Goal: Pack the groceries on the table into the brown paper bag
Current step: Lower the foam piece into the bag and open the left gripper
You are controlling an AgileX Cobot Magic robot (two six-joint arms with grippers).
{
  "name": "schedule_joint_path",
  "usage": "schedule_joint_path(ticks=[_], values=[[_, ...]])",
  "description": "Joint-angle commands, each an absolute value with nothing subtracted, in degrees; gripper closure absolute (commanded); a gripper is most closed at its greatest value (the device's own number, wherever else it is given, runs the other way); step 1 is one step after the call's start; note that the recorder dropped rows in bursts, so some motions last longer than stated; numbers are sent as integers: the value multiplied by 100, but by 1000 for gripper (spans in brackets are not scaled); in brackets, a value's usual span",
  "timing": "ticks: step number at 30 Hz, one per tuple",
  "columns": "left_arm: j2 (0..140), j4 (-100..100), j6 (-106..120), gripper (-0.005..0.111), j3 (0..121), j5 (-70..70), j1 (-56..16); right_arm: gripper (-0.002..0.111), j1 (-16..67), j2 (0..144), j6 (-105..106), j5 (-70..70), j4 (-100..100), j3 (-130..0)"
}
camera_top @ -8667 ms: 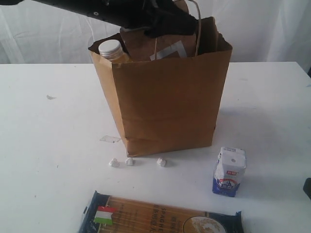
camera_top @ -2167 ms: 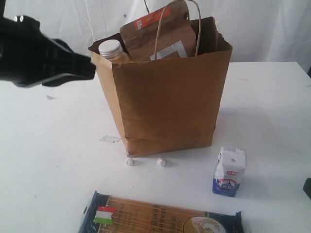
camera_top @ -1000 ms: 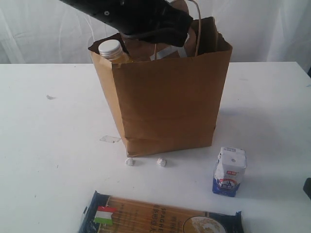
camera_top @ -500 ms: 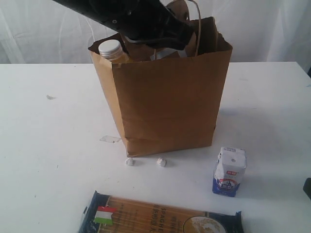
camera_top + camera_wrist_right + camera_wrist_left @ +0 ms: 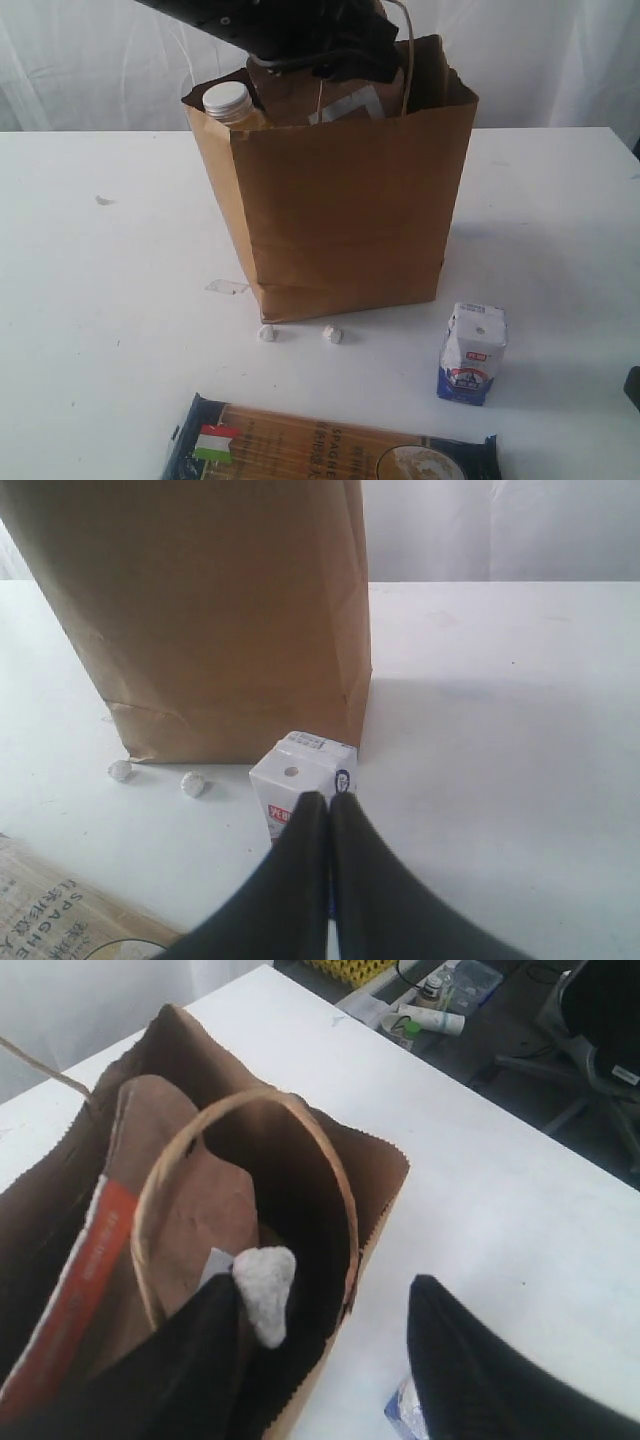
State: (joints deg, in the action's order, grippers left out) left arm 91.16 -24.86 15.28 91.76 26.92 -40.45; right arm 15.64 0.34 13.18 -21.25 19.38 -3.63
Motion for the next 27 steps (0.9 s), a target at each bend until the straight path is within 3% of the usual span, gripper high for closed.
schedule_joint_path(ticks=[1,5,21,27], values=[[9093,-2539,1410,41,9209,2636,-4069,108,1538,0,1323,-2094,1944,-333],[9144,-2539,1385,34,9209,2636,-4069,108,1538,0,1323,-2094,1944,-333],[9109,-2697,1602,34,9209,3518,-4069,108,1538,0,1323,-2094,1944,-333],[8980,-3018,2363,50,9209,3800,-4069,108,1538,0,1323,-2094,1944,-333]])
